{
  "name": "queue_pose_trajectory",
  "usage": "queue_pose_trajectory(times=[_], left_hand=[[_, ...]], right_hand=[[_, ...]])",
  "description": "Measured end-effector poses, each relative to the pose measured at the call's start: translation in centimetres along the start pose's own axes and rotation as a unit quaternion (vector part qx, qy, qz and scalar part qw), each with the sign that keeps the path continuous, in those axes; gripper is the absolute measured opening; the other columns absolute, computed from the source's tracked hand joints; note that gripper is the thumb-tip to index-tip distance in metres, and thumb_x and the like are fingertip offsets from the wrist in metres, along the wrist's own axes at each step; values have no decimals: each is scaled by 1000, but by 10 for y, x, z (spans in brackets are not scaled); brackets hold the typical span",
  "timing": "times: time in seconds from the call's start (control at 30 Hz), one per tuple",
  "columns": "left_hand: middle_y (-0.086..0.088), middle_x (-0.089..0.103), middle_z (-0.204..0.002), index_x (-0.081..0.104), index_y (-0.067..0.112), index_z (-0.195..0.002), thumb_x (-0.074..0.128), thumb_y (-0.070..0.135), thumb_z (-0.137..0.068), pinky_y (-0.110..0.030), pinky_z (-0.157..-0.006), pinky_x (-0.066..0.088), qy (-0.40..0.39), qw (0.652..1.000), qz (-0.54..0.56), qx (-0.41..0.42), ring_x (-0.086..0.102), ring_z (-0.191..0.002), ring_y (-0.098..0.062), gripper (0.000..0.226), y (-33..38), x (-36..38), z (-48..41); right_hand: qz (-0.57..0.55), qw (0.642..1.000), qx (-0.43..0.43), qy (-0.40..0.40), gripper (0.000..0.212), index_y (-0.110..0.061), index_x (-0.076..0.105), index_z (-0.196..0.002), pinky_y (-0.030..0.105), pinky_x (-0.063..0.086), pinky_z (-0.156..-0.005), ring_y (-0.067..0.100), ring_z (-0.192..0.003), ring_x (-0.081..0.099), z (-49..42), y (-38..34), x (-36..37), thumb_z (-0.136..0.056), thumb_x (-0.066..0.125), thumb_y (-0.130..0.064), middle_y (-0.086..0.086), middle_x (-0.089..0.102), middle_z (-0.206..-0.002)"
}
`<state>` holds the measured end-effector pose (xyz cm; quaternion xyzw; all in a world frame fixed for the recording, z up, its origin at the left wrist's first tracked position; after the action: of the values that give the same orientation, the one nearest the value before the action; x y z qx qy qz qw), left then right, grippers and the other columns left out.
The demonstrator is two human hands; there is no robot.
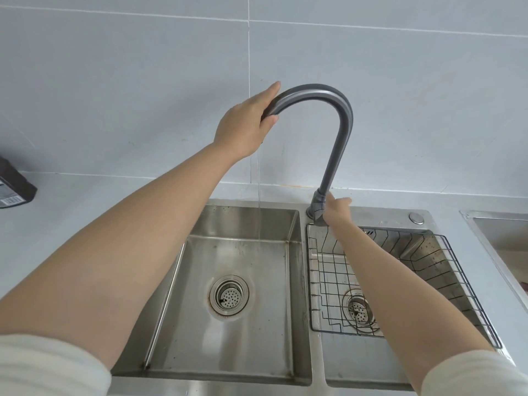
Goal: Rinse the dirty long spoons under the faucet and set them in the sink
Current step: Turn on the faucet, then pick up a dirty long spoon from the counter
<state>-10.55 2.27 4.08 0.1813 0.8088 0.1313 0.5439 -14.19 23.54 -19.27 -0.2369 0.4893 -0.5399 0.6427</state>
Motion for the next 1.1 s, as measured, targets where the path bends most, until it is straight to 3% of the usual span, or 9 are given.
queue_pose_trajectory(times=[0.03, 0.07, 0.13, 0.2, 0.27, 0.4, 0.63, 0.9, 1.1], left_hand=[[-3, 37, -149, 20, 23, -146, 40, 23, -98, -35, -101, 39, 6, 1000, -8, 1, 43, -131, -26, 52, -3, 0, 4], [-2, 27, -154, 17, 23, -146, 39, 25, -98, -37, -105, 36, 5, 1000, -24, -2, 36, -136, -24, 53, -8, 2, 10], [-6, 14, -158, 13, 21, -147, 37, 28, -99, -40, -112, 27, -7, 998, -65, -11, 22, -143, -24, 55, -19, 7, 23], [-9, 6, -158, 9, 19, -148, 35, 31, -99, -43, -116, 17, -18, 993, -111, -27, 12, -145, -26, 57, -32, 12, 40], [-8, -1, -159, 4, 20, -148, 32, 34, -99, -45, -118, 8, -35, 986, -153, -55, 3, -146, -25, 58, -47, 17, 60], [-7, -8, -158, 0, 22, -148, 28, 39, -99, -47, -118, -3, -54, 973, -192, -115, -8, -146, -23, 59, -80, 23, 107], [-5, -11, -158, -7, 19, -147, 23, 44, -98, -48, -117, -5, -80, 942, -235, -225, -12, -146, -22, 63, -141, 13, 197], [-9, -2, -158, 0, 16, -148, 17, 49, -96, -50, -118, 1, -70, 913, -274, -293, -3, -146, -25, 64, -203, -25, 285], [-10, -7, -158, -5, 16, -147, 23, 42, -98, -49, -118, 0, -104, 900, -274, -323, -6, -146, -27, 62, -262, -41, 327]], right_hand=[[57, 998, -34, -1, 49, 5, 27, -131, 36, 44, -80, 27, -98, 50, 3, -9, -1, -96, 36, -27, 20, 43, -124], [124, 990, -74, -4, 52, 7, 22, -136, 44, 37, -101, 34, -124, 40, 9, -18, 1, -97, 36, -24, 26, 28, -142], [259, 950, -169, -31, 53, 4, 13, -144, 45, 8, -119, 39, -144, 3, 24, -36, 15, -99, 32, -18, 29, -2, -153], [301, 926, -222, -48, 62, 4, -3, -147, 40, -2, -119, 34, -144, -12, 43, -49, 27, -100, 26, -25, 24, -14, -154], [352, 898, -260, -54, 69, 3, -13, -146, 39, -2, -120, 30, -145, -15, 59, -59, 39, -100, 24, -34, 20, -17, -155], [427, 843, -317, -84, 70, -1, -17, -145, 40, -4, -119, 29, -145, -16, 96, -68, 68, -100, 18, -41, 16, -21, -155], [497, 756, -410, -119, 72, 0, -16, -145, 41, -1, -119, 28, -145, -13, 151, -66, 128, -99, 19, -42, 16, -18, -156], [524, 705, -445, -176, 72, -1, -20, -144, 41, -4, -119, 27, -145, -18, 205, -50, 211, -99, 19, -41, 15, -22, -155], [547, 672, -457, -201, 72, -2, -21, -144, 40, -4, -120, 26, -144, -20, 240, -44, 279, -99, 17, -43, 13, -25, -154]])
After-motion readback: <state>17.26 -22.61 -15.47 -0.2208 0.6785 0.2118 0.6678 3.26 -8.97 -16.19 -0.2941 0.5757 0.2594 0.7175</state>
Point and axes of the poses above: each hand's wrist, its own z-axis away from the middle knuckle, its own x-axis out of the palm, y = z × x, the point moved 10 cm from there along -z, towards the middle knuckle
